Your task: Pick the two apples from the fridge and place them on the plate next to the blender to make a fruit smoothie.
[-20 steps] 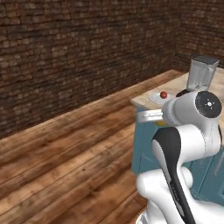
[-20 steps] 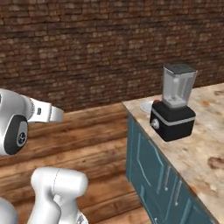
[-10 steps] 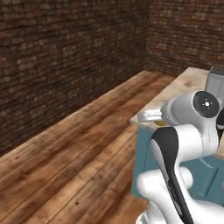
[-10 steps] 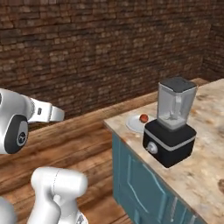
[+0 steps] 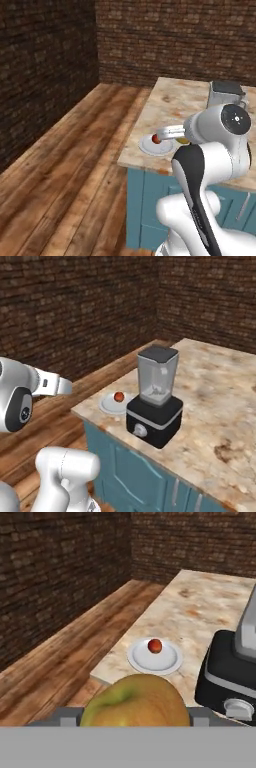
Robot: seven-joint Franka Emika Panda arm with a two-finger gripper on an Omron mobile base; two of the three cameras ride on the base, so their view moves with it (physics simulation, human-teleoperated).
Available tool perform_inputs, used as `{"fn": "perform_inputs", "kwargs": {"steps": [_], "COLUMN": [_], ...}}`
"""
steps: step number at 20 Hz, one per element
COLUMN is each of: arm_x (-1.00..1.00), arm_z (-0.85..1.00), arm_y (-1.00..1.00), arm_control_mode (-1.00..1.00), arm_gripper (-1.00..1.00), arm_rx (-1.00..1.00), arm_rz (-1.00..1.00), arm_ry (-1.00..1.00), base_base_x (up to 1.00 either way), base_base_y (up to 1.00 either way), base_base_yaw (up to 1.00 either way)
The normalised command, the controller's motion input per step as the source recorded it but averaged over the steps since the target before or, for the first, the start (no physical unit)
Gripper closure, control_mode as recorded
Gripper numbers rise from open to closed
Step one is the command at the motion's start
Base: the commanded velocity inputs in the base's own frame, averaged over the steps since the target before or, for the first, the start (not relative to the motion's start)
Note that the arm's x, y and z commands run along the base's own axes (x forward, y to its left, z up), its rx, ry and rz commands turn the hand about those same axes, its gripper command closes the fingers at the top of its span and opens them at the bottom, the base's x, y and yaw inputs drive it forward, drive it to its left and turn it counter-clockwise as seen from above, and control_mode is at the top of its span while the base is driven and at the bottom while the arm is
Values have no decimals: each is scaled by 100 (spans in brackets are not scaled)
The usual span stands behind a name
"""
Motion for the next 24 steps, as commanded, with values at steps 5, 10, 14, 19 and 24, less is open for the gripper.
{"fn": "perform_inputs", "kwargs": {"steps": [5, 10, 14, 19, 24], "arm_x": [0, 0, 0, 8, 52], "arm_z": [0, 0, 0, -6, -48], "arm_y": [0, 0, 0, -2, -3], "arm_control_mode": [100, 100, 100, -100, -100], "arm_gripper": [100, 100, 100, 100, 100], "arm_rx": [0, 0, 0, 0, -1], "arm_rz": [0, 0, 0, 0, 0], "arm_ry": [0, 0, 0, 9, 45], "base_base_x": [50, 23, 17, 3, 0], "base_base_y": [40, 81, 16, 0, 0], "base_base_yaw": [-62, -44, -18, 0, 0]}}
